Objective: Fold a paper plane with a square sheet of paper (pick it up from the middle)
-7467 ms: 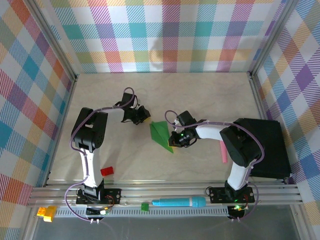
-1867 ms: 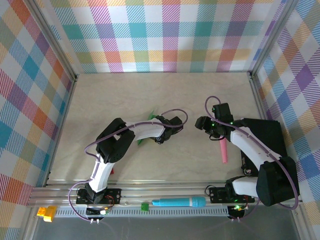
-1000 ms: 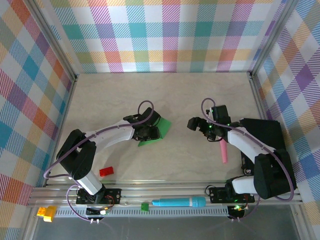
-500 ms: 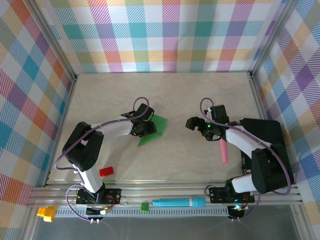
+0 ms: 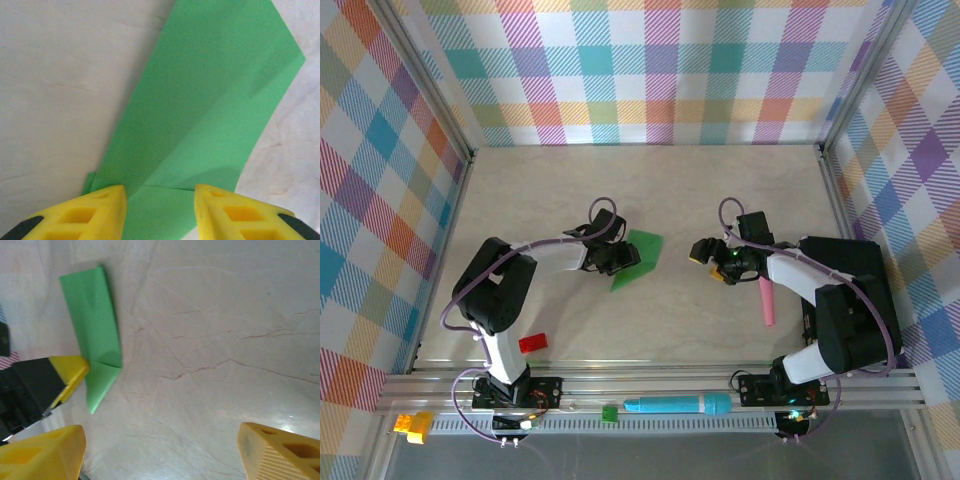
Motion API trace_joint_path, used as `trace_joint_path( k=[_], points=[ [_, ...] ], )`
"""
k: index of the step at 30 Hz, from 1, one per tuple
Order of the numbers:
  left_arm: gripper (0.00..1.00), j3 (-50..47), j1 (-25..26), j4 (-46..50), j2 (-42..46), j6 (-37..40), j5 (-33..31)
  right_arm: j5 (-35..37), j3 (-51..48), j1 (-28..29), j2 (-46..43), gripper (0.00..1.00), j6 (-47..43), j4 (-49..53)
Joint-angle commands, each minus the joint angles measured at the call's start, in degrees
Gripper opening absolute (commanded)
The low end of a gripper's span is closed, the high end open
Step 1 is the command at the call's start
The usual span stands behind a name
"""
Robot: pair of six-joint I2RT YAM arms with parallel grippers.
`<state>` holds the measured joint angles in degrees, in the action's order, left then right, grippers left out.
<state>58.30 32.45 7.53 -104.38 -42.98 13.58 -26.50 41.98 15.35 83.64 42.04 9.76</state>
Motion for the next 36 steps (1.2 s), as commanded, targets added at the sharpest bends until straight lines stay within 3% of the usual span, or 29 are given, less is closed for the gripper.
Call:
trace_joint_path(
  k=[1, 8, 17, 36],
  points=[
    [0.40, -1.4, 2.2, -3.6, -2.6, -4.8, 7.7, -2.5, -1.5, 0.0, -0.7, 0.76, 4.3, -2.9],
    [0.38, -1.2, 6.7, -7.7, -4.4, -11.6, 7.6, -1.7, -3.1, 2.9, -0.2, 0.62, 8.2, -3.9],
    [0.36, -5.7, 4.7, -11.3, -2.9, -21.0, 6.7, -5.0, -3.8, 7.7, 6.7, 0.57, 13.1, -12.7],
    [0.35, -8.4, 1.7, -14.6, -4.0, -22.8, 10.5, -3.6, 1.0, 8.5, 12.5, 0.47, 11.6, -13.1]
  ],
)
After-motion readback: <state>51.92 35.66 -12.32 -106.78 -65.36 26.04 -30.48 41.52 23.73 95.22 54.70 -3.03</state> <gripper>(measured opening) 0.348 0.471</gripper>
